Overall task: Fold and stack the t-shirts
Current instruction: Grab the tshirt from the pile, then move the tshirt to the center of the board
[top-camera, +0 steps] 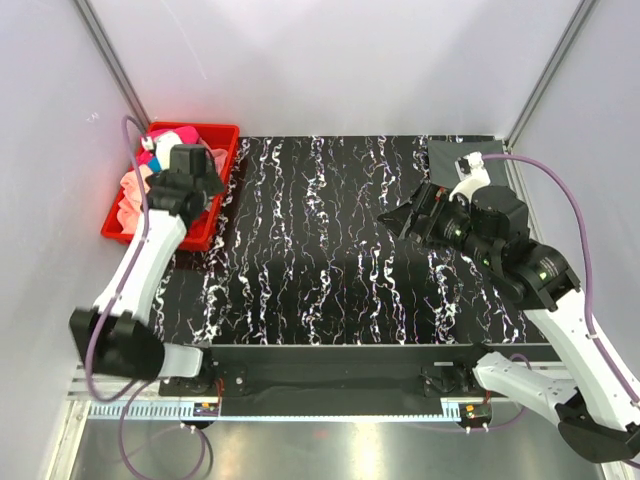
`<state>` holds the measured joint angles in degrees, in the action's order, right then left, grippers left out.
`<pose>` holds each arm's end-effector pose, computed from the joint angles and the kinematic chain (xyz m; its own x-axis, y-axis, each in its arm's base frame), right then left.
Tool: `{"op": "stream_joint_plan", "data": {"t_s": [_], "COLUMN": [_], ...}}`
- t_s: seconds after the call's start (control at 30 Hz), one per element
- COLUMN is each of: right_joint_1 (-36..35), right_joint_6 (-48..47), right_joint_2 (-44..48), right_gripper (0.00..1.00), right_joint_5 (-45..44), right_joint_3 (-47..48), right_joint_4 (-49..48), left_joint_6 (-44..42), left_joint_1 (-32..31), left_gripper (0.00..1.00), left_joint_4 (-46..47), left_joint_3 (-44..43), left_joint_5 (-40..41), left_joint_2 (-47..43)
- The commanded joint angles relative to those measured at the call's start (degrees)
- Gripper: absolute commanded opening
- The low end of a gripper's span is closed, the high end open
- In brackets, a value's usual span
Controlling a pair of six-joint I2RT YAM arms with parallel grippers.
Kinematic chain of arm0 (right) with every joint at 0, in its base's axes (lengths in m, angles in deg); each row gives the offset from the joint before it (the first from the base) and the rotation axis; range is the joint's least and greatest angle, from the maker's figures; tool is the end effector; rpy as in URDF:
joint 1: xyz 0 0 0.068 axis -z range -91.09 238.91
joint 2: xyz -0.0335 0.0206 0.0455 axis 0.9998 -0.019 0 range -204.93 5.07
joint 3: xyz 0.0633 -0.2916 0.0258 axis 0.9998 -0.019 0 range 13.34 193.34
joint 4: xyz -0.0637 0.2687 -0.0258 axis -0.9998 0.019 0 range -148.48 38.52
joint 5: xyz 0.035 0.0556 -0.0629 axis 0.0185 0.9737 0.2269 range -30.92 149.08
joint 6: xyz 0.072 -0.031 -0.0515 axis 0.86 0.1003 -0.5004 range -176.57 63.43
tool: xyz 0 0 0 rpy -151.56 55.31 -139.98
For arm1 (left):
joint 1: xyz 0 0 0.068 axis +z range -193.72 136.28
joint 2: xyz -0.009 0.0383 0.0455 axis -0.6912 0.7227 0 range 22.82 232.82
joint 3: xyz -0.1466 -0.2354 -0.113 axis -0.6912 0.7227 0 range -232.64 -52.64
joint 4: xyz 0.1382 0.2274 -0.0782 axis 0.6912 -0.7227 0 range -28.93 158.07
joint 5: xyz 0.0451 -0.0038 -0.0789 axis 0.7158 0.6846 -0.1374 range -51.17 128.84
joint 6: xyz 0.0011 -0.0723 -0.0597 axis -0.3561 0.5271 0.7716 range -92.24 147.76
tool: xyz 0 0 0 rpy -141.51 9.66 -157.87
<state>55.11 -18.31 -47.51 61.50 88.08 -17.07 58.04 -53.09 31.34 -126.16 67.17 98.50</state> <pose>0.1746 0.1211 0.4471 -0.5797 0.3563 -0.7328 -0.2929 0.7481 0.5954 0.3296 -0.0137 0.3528 -0.4234 -0.3799 -0.8224 -0.5034 0.8534 -0.1350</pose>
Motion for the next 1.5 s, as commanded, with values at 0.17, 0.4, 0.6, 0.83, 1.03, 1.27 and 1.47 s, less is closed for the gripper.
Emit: {"op": "stream_joint_plan", "data": {"t_s": [0.17, 0.4, 0.6, 0.83, 1.03, 1.27, 1.47], "right_joint_1": [-0.3, -0.3, -0.3, -0.3, -0.3, -0.3, -0.3], "right_joint_6": [-3.9, -7.1, -7.6, -8.3, -11.5, -10.2, -7.1], "right_joint_2": [1.9, 2.0, 0.2, 1.3, 2.7, 5.1, 8.1], "right_gripper": [1.00, 1.00, 1.00, 1.00, 1.00, 1.00, 1.00], "right_joint_5": [-1.4, -6.1, -7.0, -4.3, -9.0, -13.4, -18.3], "right_joint_3": [1.4, 2.4, 3.8, 2.3, 4.0, 3.5, -2.3], "right_joint_4": [-2.3, -2.6, -2.5, -5.8, -3.4, 1.7, 7.4], "left_joint_6": [-5.5, -7.0, -11.0, -14.4, -11.1, -2.0, 5.6], "left_joint_1": [12.2, 13.5, 12.2, 1.5, -10.2, -13.3, -16.6], "left_gripper": [0.86, 0.31, 0.00, 0.00, 0.00, 0.00, 0.30], "left_joint_4": [7.0, 3.7, 12.6, 19.2, 19.1, 32.9, 24.7], "left_joint_3": [-5.8, -13.8, -19.4, -32.3, -39.3, 3.2, 31.9], "left_joint_5": [1.4, 4.2, -7.8, -23.4, -34.1, -44.2, -39.0], "left_joint_2": [14.1, 26.0, 16.7, 5.9, -1.7, -18.9, -23.0]}}
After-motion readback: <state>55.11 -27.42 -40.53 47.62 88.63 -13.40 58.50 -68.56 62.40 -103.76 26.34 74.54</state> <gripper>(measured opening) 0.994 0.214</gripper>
